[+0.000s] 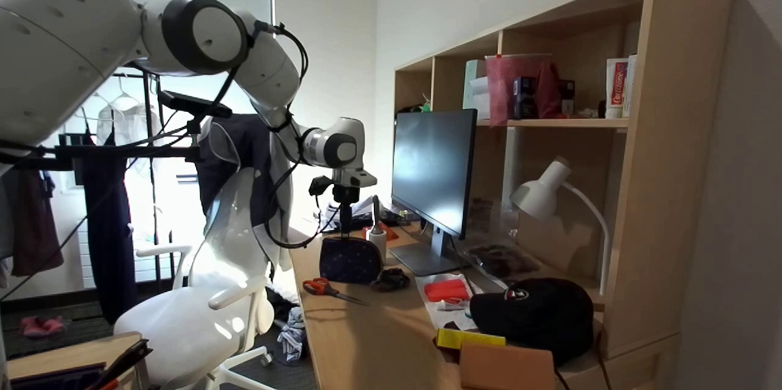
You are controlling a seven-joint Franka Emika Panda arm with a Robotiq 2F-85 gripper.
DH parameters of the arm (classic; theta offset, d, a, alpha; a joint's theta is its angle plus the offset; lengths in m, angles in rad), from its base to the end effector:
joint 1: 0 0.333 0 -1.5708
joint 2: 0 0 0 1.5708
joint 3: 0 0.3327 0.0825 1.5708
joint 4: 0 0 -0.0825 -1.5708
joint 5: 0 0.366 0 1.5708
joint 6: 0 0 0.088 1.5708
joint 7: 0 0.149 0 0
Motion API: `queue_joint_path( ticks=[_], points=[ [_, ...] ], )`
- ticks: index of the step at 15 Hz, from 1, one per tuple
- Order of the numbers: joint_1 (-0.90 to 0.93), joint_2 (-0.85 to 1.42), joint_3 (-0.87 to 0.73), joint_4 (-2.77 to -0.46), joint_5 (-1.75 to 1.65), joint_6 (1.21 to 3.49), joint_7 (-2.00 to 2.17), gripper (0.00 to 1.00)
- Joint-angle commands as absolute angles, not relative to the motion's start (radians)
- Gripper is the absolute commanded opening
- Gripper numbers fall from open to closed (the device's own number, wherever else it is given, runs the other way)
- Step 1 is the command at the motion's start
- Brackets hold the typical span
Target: Move the dark blue bag to the right
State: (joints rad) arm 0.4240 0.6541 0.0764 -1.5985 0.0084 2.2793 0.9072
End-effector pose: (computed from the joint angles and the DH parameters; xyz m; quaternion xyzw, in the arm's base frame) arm 0.6136 0.3288 0.2348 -0.9767 0.2125 0.0062 0.0293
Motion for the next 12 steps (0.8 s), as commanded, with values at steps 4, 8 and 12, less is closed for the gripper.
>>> queue_joint_path(
  ticks=[4, 8, 12],
  points=[
    [0.425, 0.702, 0.059, -1.586, 0.034, 2.436, 1.023, 1.00],
    [0.423, 0.734, 0.061, -1.547, 0.038, 2.427, 1.051, 1.00],
    [0.422, 0.738, 0.068, -1.520, 0.050, 2.293, 1.055, 0.75]
  ],
)
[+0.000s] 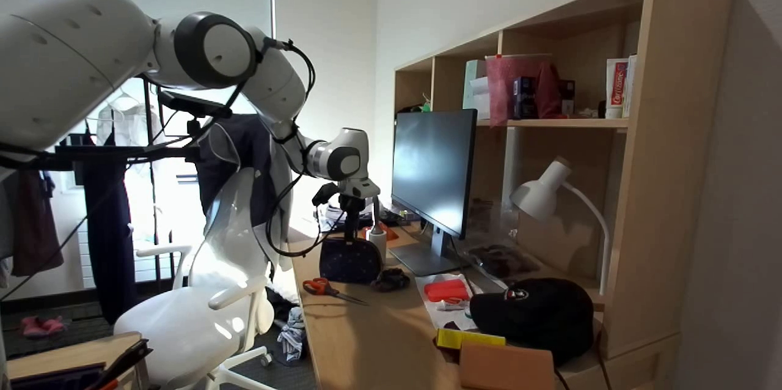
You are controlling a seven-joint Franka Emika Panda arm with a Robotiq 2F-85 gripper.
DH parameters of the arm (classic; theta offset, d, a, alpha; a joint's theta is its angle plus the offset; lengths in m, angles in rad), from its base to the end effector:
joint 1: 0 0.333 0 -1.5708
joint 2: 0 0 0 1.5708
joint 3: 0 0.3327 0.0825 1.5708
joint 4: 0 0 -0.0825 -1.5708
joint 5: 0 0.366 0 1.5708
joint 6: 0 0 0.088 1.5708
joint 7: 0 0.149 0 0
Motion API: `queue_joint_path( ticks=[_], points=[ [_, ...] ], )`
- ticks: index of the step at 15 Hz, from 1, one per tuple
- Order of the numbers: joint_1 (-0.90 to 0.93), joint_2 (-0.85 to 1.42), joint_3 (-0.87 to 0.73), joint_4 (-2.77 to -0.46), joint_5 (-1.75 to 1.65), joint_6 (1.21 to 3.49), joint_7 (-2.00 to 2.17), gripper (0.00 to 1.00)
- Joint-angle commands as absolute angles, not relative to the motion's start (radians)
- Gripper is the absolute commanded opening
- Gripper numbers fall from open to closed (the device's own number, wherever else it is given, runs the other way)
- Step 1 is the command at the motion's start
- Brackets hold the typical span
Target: Move the dark blue bag to the right
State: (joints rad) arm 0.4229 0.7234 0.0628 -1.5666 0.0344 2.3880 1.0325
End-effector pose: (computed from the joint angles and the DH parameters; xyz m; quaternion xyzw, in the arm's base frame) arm 0.6337 0.3291 0.2099 -0.9553 0.2895 -0.0134 0.0578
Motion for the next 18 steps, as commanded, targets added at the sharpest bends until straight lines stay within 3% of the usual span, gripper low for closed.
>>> queue_joint_path(
  ticks=[1, 11, 13, 18],
  points=[
    [0.420, 0.742, 0.072, -1.508, 0.051, 2.268, 1.049, 0.73],
    [0.415, 0.767, 0.084, -1.409, 0.045, 2.104, 1.028, 0.09],
    [0.412, 0.773, 0.089, -1.401, 0.046, 2.098, 1.017, 0.05],
    [0.376, 0.718, 0.123, -1.452, 0.051, 2.122, 0.847, 0.08]
  ],
)
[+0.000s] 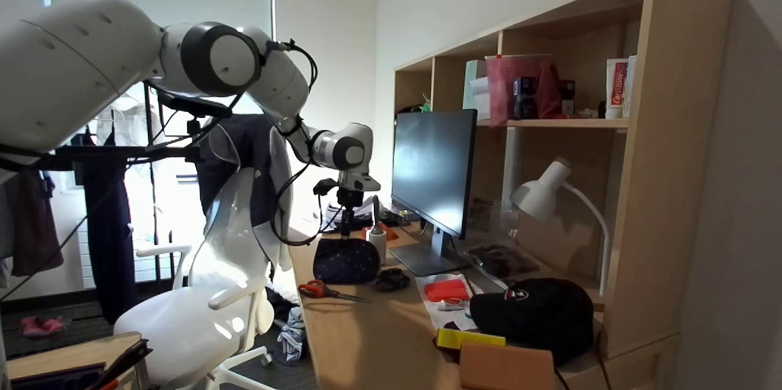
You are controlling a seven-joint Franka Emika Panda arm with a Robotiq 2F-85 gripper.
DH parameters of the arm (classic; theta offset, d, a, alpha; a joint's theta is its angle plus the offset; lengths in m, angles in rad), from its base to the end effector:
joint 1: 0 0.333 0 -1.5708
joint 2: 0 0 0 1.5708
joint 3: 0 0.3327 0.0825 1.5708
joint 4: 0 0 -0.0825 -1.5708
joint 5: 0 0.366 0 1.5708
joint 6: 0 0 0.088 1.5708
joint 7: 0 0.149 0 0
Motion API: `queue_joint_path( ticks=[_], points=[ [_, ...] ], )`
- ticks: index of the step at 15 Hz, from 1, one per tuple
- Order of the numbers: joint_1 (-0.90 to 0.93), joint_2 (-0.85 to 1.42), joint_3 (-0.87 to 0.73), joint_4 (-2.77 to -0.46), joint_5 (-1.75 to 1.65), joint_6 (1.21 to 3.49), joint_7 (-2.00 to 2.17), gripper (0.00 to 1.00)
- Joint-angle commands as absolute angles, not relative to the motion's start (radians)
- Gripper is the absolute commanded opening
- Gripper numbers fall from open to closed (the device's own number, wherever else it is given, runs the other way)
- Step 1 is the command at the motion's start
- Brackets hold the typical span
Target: Move the dark blue bag to the right
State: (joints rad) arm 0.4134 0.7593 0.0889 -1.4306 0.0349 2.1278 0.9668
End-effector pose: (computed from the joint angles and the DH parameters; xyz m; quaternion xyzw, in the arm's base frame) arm 0.6292 0.3369 0.2200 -0.9667 0.2501 0.0526 0.0138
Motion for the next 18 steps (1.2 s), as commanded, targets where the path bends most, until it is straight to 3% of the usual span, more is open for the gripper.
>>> queue_joint_path(
  ticks=[1, 9, 18],
  points=[
    [0.374, 0.705, 0.122, -1.460, 0.048, 2.123, 0.821, 0.08],
    [0.314, 0.544, 0.128, -1.563, 0.070, 2.110, 0.569, 0.08],
    [0.211, 0.234, 0.135, -2.007, 0.229, 2.223, 0.364, 0.08]
  ],
)
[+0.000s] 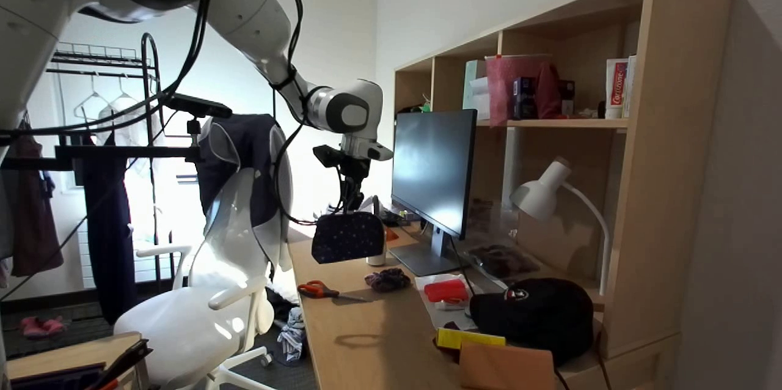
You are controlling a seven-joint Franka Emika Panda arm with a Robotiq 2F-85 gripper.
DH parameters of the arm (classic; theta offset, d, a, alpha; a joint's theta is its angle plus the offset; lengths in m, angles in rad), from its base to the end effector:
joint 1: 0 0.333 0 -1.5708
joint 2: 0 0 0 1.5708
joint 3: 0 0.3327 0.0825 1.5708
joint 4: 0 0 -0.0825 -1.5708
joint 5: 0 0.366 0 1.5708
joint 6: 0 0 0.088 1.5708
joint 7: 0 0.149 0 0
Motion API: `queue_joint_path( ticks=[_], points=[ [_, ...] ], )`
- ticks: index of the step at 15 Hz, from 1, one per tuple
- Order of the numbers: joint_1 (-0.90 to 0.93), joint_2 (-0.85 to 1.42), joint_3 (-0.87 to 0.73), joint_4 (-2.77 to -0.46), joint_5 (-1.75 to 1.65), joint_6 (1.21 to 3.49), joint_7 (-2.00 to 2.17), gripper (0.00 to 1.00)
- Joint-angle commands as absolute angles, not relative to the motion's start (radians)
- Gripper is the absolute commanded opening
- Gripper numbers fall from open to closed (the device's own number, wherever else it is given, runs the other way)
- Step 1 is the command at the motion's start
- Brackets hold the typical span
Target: Move the dark blue bag to the right
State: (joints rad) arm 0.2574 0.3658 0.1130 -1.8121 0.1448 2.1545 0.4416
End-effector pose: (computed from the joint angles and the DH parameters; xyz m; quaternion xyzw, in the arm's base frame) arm 0.5837 0.2338 0.3246 -0.9936 0.0794 0.0418 0.0692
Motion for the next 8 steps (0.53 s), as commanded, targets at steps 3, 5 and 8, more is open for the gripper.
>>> queue_joint_path(
  ticks=[3, 5, 8],
  points=[
    [0.179, 0.136, 0.136, -2.172, 0.304, 2.250, 0.279, 0.08],
    [0.162, 0.081, 0.125, -2.256, 0.319, 2.242, 0.237, 0.08],
    [0.146, 0.016, 0.109, -2.326, 0.269, 2.220, 0.225, 0.08]
  ],
)
